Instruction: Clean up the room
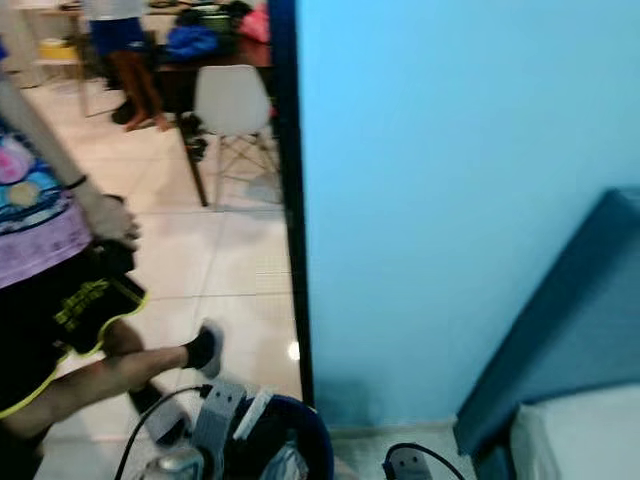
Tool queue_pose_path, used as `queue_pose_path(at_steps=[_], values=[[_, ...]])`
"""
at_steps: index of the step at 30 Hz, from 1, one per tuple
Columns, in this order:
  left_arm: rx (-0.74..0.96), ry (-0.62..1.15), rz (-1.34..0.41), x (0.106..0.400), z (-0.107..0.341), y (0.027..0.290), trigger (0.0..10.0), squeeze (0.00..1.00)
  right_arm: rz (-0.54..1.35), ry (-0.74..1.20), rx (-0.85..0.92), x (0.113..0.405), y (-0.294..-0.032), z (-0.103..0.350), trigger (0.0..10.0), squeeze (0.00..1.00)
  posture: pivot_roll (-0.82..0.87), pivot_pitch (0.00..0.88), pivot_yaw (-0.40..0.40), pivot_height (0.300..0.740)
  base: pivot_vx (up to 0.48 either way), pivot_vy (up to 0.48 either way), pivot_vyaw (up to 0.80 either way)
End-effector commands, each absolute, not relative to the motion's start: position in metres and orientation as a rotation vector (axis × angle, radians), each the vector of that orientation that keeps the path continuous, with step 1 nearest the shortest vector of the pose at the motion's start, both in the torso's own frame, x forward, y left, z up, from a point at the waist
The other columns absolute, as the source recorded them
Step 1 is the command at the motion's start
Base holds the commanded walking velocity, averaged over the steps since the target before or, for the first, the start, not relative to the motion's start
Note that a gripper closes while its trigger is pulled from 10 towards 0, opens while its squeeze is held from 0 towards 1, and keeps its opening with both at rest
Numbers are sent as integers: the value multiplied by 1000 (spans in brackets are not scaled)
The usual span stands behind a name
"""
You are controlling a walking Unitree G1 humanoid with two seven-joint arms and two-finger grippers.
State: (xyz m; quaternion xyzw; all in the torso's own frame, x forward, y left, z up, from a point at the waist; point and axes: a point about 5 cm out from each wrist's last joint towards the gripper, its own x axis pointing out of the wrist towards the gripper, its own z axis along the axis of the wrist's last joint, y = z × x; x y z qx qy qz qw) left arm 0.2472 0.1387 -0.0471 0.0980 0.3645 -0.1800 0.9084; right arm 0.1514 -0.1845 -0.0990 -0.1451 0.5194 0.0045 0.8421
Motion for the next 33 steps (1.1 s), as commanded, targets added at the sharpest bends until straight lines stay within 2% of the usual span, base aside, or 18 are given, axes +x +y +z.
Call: queue_pose_path(at_steps=[1,7,8,10,30,31,32,33], values=[[266,745,-352,247,-47,141,10000,0,0,1130,-306,144,-187,-102,10000,0,-122,68,-12,735,0,0,0],[253,688,-268,264,-35,143,10000,0,4,1135,-301,142,-186,-102,10000,0,-148,76,-13,735,0,0,0],[270,688,-261,266,-34,143,10000,961,5,1137,-302,142,-186,-103,10000,0,-150,77,-13,735,0,0,0],[306,702,-262,265,-35,144,10000,1000,5,1141,-301,141,-186,-103,10000,0,-154,80,-13,735,0,0,0],[371,850,-194,230,-61,167,10000,1000,-28,1102,-309,143,-186,-102,10000,0,-135,84,-9,735,0,0,0],[369,856,-190,228,-62,168,10000,349,-20,1084,-305,144,-186,-101,10000,0,-133,84,-10,735,0,0,0],[365,864,-184,226,-63,170,10000,0,0,1064,-313,146,-185,-100,10000,0,-126,83,-10,735,0,0,0],[356,881,-174,220,-66,172,10000,0,29,1024,-317,156,-190,-95,10000,0,-120,83,-11,735,0,0,800]])
